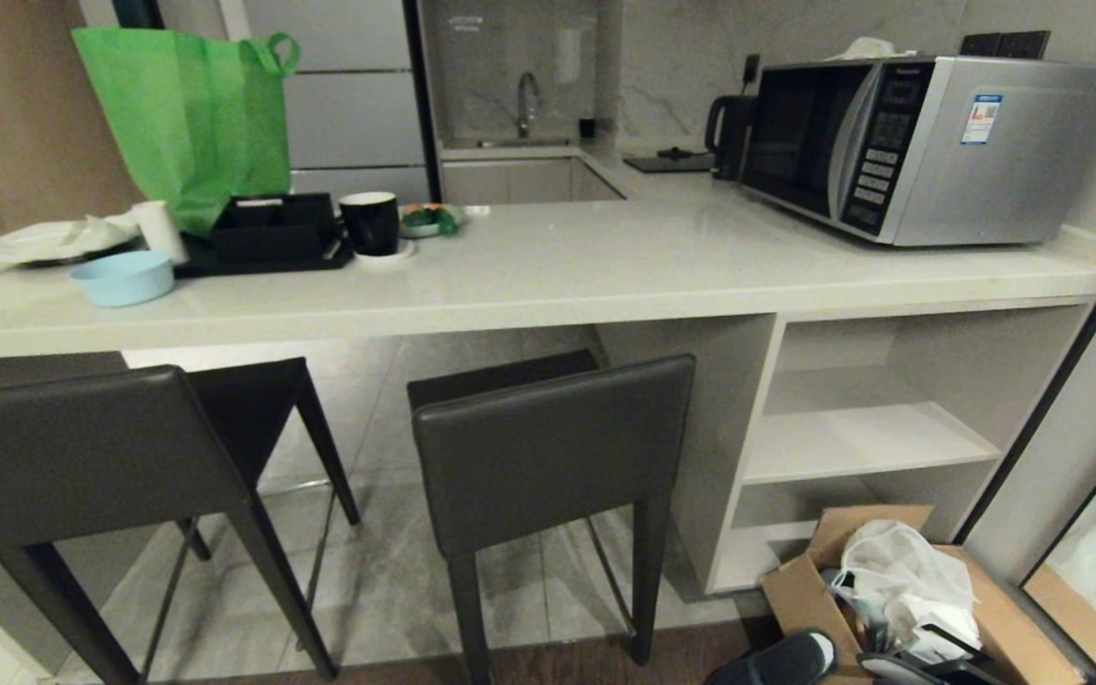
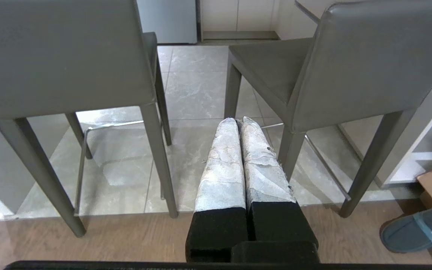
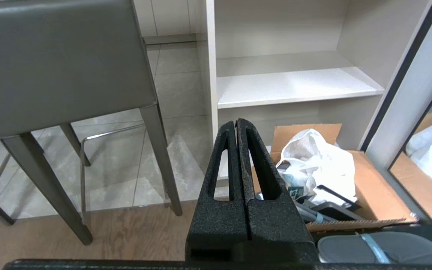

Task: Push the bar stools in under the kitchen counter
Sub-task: Pull the gray chair out from under the dining table

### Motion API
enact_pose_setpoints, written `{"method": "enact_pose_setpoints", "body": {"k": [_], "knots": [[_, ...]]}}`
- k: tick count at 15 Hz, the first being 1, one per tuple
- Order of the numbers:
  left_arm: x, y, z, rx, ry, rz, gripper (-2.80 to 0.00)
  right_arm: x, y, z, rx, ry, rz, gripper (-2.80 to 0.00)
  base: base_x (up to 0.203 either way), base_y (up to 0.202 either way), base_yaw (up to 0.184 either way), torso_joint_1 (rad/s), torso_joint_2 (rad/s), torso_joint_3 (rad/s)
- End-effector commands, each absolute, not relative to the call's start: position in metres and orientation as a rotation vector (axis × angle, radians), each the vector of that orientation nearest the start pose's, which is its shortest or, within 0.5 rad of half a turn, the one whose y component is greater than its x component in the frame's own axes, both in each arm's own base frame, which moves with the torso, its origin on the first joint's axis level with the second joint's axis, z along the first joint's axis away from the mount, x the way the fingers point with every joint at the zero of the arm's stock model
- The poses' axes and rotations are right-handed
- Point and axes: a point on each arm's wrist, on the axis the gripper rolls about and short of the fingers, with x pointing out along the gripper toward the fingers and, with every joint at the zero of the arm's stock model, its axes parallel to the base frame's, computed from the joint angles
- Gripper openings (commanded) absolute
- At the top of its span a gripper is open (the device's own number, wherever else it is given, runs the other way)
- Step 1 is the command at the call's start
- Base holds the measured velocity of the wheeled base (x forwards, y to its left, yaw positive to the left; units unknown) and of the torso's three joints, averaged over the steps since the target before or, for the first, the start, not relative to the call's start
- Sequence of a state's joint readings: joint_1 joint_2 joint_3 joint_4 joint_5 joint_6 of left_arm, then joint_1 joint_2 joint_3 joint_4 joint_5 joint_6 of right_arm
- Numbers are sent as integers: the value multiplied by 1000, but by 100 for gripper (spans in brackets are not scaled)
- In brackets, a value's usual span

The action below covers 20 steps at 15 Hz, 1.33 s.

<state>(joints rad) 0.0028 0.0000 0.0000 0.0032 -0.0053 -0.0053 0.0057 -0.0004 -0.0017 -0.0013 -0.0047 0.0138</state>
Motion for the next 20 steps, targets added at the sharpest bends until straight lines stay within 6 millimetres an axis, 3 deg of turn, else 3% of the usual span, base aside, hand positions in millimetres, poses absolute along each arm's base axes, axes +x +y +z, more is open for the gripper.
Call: {"method": "enact_pose_setpoints", "body": {"k": [1,10,20], "knots": [[-23,0,74,-6,6,-2,-280,-23,0,76,14,-3,2,-280,0,0,0,0,0,0],[-23,0,74,-6,6,-2,-280,-23,0,76,14,-3,3,-280,0,0,0,-11,30,19],[-23,0,74,-6,6,-2,-280,-23,0,76,14,-3,3,-280,0,0,0,-156,437,279]]}}
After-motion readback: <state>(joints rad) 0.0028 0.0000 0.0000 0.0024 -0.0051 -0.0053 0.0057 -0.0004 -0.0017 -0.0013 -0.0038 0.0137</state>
